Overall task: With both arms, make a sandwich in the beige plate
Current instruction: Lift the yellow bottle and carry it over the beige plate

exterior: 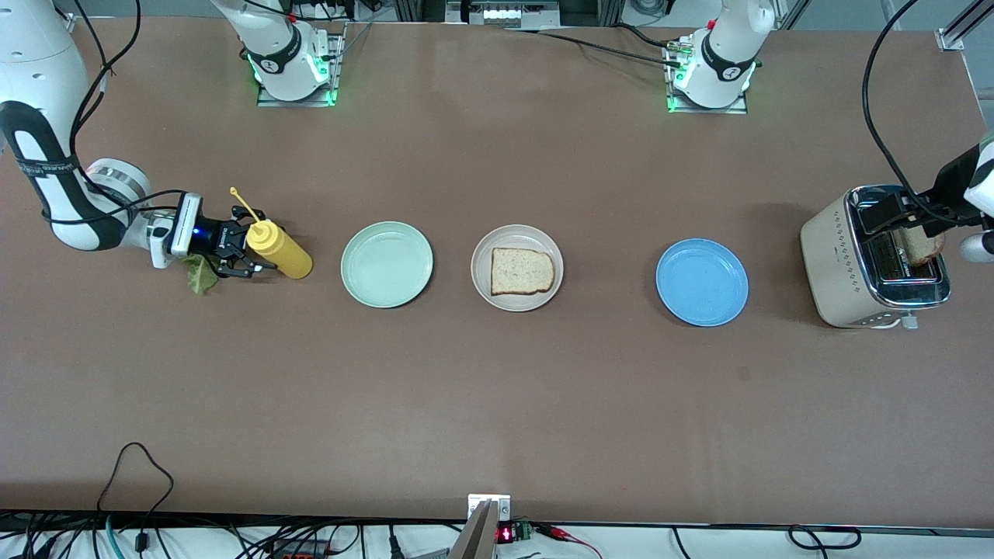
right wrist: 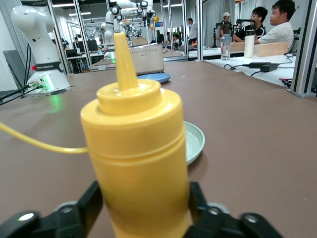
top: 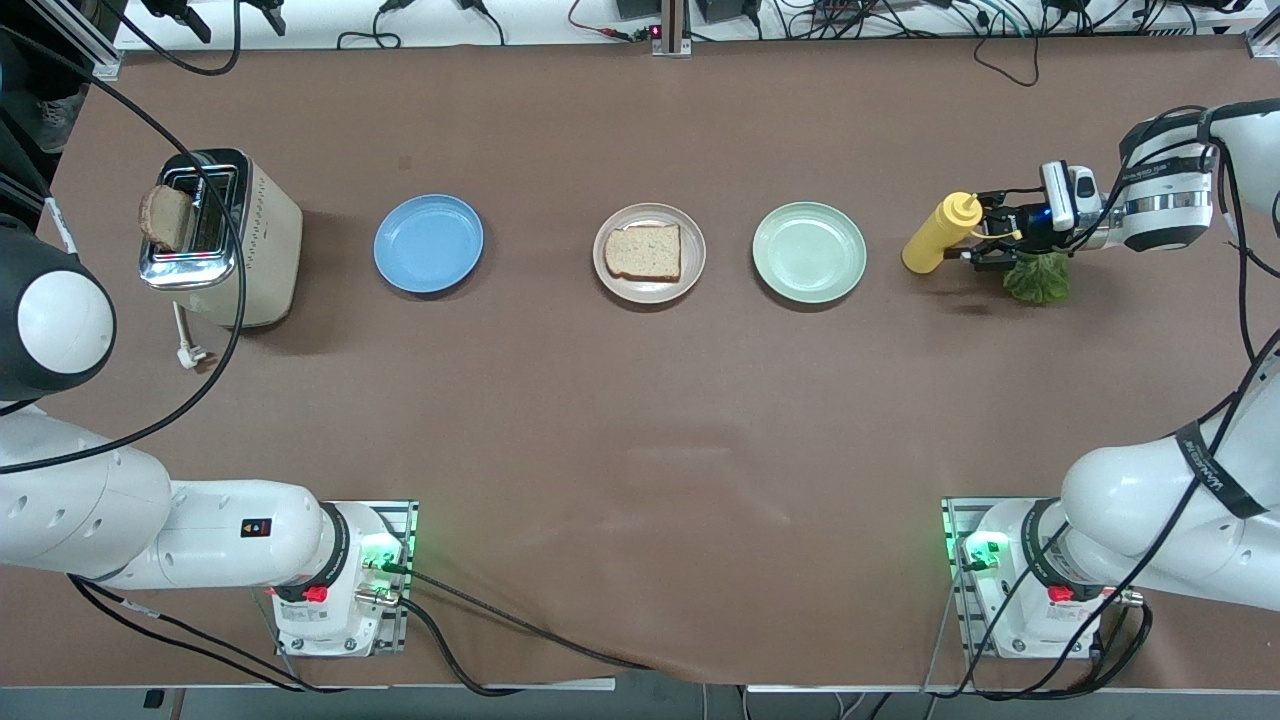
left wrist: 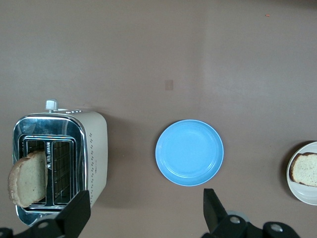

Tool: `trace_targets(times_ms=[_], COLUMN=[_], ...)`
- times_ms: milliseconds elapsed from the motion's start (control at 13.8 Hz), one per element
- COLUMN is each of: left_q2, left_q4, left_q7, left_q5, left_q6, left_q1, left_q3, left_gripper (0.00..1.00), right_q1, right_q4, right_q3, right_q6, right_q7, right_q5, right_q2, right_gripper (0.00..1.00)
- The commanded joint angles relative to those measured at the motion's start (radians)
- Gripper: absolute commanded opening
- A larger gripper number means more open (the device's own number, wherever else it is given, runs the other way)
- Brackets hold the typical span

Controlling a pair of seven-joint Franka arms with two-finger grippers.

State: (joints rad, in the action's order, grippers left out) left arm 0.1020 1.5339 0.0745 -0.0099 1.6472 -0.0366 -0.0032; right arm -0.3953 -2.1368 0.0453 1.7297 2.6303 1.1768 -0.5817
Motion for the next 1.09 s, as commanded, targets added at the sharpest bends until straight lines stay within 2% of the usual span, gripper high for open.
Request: trace_targets(times_ms=[0,217,362,434,796,1013], left_q2=[0.007,0.010,0.004,0.002,-0.016,-0.018], left_q4=[-0.021,-0.020,-0.029,-0.041,-0.044,-0.044], left_q7=[-0.009,-0.013,-0.024,-0.034,-0.041,-0.041], left_q5=[0.004,0.004,-0.012,-0.010,-0.009,-0.009], left_q6=[-0.023,-0.020,-0.014,-0.015,-0.041,-0.036], left_q1=[0.003,-0.008,-0.012,-0.017,-0.016,-0.017], left_q3=[0.002,0.000,0.011,0.011,-0.001,0.002], left_gripper=[1.00,1.00,1.00,1.00,1.00,1.00], right_q1=[0.021,0.041,0.055,0.058,0.058,0.061], right_q4=[0.005,0.005,0.005,0.005,0.005,0.005], right_q3=[0.001,0.002,0.033,0.059,0.229,0.349], right_q6=[0.019,0.031,0.071,0.130,0.306,0.410], right_q7=[0.013,-0.015,-0.085,-0.135,-0.577,-0.862], right_q5=[0.009,0.012,0.009,0.000,-0.178,-0.323], right_q2=[-0.004,0.008,0.051,0.101,0.296,0.414], right_gripper=[0.00,0.00,0.00,0.00,0.00,0.00])
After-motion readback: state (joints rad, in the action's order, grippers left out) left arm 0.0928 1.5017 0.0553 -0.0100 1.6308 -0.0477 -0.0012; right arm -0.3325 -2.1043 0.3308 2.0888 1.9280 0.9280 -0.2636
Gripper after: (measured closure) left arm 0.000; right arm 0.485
